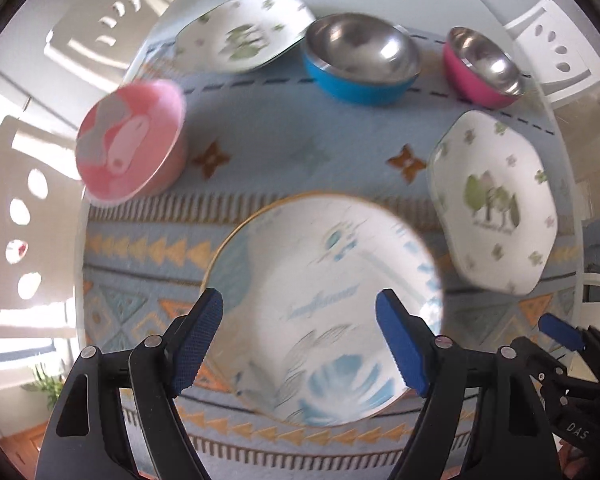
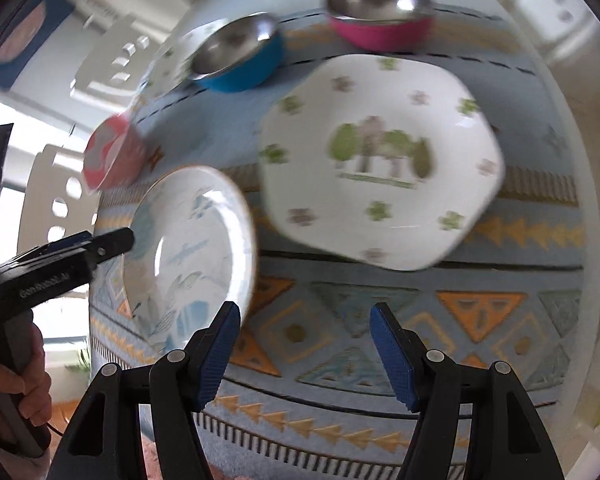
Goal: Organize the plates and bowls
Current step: 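Move both grippers to the rim of the forest-print hexagonal plate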
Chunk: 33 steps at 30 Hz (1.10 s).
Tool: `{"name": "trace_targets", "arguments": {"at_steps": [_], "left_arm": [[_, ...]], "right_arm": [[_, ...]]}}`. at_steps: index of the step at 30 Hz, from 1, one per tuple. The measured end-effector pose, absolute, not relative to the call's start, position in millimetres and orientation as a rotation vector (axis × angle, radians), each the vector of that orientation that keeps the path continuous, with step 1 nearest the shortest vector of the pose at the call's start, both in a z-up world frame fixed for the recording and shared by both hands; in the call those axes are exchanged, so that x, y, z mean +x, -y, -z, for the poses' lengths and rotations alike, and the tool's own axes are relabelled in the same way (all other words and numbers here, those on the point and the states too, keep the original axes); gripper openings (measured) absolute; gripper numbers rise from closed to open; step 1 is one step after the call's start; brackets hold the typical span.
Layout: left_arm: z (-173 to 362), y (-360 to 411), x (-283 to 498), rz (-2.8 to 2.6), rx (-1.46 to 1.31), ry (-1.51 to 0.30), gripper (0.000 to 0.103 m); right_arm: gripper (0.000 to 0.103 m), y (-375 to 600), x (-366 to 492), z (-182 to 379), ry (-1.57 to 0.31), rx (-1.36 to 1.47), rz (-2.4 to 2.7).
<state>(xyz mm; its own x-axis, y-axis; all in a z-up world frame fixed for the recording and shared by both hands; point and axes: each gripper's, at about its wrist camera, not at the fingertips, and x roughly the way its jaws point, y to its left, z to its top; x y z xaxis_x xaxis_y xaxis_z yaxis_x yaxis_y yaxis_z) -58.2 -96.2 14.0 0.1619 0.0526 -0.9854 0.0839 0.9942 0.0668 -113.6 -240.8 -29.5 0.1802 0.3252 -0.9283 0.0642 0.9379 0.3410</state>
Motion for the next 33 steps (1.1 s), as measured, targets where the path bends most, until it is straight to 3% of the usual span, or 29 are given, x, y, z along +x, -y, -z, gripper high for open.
{"name": "trace_targets", "arguments": {"at_steps": [6,13,29,33], "left_arm": [[-3,135,-34,0.042,0.176,-1.413,0.078],[13,170,-12,0.095,0.249,-1.429,0.079],[75,198,23,0.299,0.277,-1.517,0.079],[88,199,28,0.313,0.294,-1.53,0.081]], "right_arm": [[0.074,288,-112,28,-1.345,0.364,-0.094],[0.074,334,-97,38,-1.365,0.43,-0.028],[0.074,340,-61,84,-1.412,0.53,0.01],[0.083,332,-52,88,-1.417,0.495,0.018]]}}
